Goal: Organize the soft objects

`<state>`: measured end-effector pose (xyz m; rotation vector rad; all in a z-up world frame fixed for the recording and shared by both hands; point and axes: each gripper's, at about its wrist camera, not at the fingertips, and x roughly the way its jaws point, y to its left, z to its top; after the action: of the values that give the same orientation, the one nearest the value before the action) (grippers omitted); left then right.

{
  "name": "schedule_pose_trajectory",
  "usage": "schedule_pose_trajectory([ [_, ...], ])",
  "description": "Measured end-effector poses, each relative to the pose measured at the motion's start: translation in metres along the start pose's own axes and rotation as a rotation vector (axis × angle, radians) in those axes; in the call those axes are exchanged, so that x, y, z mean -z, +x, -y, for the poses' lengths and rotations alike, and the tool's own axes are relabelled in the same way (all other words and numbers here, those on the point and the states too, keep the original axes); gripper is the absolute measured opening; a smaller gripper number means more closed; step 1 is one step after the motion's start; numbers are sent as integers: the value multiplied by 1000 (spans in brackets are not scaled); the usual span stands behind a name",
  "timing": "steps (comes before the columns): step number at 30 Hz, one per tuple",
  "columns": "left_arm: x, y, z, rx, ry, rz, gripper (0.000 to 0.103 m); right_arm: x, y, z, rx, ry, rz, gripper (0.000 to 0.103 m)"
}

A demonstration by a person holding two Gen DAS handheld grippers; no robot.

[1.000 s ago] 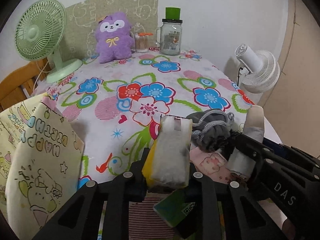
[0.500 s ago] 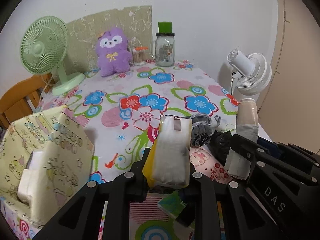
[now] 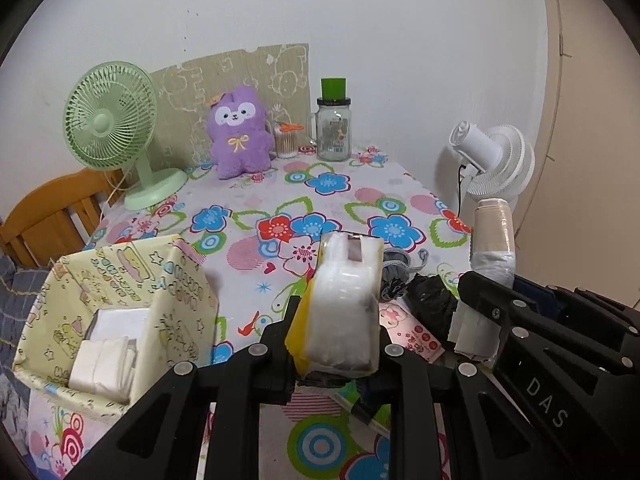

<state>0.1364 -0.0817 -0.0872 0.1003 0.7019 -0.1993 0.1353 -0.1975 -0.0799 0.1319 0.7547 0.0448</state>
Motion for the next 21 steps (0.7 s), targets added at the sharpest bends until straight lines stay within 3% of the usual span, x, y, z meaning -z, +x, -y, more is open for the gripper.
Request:
schedule_pose_trajectory([
  [21, 6, -60, 2, 5, -3, 59, 21, 7, -59, -14, 11, -29, 59, 21],
])
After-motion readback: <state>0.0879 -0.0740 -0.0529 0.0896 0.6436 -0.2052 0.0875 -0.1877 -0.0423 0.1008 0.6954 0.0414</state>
